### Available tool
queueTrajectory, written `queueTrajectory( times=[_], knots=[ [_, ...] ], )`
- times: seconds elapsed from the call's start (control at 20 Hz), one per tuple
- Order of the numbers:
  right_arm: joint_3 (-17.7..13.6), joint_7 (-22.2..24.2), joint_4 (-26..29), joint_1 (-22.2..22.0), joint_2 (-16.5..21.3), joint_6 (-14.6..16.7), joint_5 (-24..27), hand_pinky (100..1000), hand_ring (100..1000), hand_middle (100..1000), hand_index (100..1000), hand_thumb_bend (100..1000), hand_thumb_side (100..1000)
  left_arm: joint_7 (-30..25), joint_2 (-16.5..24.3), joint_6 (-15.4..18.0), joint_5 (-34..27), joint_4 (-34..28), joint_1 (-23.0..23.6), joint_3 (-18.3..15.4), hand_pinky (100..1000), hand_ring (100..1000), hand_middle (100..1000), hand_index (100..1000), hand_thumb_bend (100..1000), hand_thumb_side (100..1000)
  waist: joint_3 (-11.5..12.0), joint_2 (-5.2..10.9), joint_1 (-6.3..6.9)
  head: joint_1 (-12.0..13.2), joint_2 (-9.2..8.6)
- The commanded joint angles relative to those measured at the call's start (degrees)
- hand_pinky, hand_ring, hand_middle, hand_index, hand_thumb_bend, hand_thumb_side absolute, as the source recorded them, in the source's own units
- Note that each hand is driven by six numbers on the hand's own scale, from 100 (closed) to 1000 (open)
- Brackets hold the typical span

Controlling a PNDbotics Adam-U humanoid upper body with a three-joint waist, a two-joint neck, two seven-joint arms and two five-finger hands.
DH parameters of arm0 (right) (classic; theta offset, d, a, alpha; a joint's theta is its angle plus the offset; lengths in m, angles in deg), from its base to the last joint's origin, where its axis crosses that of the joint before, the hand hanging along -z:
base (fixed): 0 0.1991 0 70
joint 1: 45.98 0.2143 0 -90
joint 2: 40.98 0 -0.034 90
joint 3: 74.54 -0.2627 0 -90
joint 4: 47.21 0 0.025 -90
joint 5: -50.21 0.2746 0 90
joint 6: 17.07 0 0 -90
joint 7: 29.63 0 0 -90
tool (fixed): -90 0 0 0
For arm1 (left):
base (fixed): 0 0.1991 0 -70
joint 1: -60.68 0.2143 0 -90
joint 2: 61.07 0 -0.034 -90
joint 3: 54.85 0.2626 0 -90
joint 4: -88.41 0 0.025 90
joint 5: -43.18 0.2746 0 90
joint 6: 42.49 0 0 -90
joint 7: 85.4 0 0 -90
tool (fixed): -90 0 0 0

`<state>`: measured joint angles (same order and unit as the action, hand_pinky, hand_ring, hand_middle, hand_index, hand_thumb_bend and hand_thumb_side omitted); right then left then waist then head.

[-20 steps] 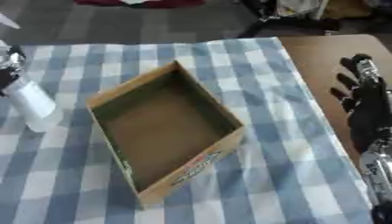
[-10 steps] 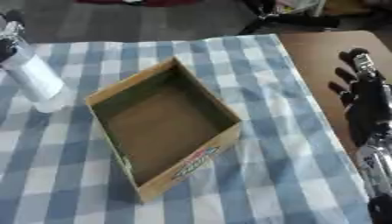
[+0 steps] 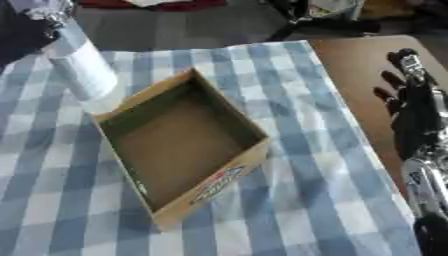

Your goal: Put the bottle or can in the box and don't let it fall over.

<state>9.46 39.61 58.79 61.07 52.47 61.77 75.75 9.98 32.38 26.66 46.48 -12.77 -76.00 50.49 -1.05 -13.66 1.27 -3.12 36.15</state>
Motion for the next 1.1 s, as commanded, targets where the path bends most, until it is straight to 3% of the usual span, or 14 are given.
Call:
queueTrajectory(
  times=[0.05, 0.15, 0.45, 0.8, 0.95, 1.05, 1.1],
  knots=[
    [-1.6, -3.8, 0.3, 0.3, 1.2, 0.1, -0.1, 958, 1000, 1000, 893, 100, 723, 0.5, -2.8, 0.9, 2.7, 1.5, -1.6, 0.6, 295, 596, 480, 245, 100, 408, -0.2, 1.39, -0.02, 0.4, -0.18],
    [-2.0, -6.0, 0.3, 0.3, 1.2, -0.2, -0.3, 962, 1000, 1000, 903, 100, 727, 1.0, -5.1, 1.5, 4.0, 4.0, -1.6, 1.3, 291, 595, 479, 237, 100, 448, -0.4, 1.32, -0.01, 0.6, -0.21],
    [-2.3, -7.9, 0.7, 0.1, 1.1, -0.8, -0.1, 961, 1000, 1000, 893, 100, 735, 1.9, -9.8, 4.3, 8.7, 10.2, -1.4, 3.5, 286, 596, 481, 236, 100, 418, -1.1, 1.04, 0.04, 1.0, -0.29],
    [-2.3, -7.8, 0.9, 0.3, 0.9, -0.8, 0.5, 959, 1000, 1000, 886, 100, 743, 1.5, -11.3, 6.2, 11.2, 14.8, -0.6, 5.3, 287, 612, 521, 258, 100, 328, -1.2, 0.97, 0.28, 0.9, -0.47],
    [-2.4, -7.8, 1.0, 0.3, 0.8, -0.8, 0.6, 958, 1000, 1000, 883, 100, 745, 0.0, -11.4, 6.1, 11.0, 16.3, 0.2, 6.0, 356, 675, 611, 350, 100, 177, -1.2, 0.96, 0.32, 0.8, -0.49],
    [-2.4, -7.8, 1.0, 0.2, 0.8, -0.8, 0.7, 958, 1000, 1000, 883, 100, 747, -2.5, -11.2, 5.7, 10.8, 17.2, 0.7, 6.6, 458, 733, 708, 470, 100, 199, -1.2, 0.96, 0.33, 0.7, -0.46],
    [-2.4, -7.9, 1.0, 0.2, 0.8, -0.8, 0.7, 958, 1000, 1000, 883, 100, 747, -4.0, -11.1, 5.6, 10.6, 17.5, 1.0, 6.8, 529, 773, 789, 588, 100, 241, -1.2, 0.96, 0.34, 0.6, -0.44]
  ],
)
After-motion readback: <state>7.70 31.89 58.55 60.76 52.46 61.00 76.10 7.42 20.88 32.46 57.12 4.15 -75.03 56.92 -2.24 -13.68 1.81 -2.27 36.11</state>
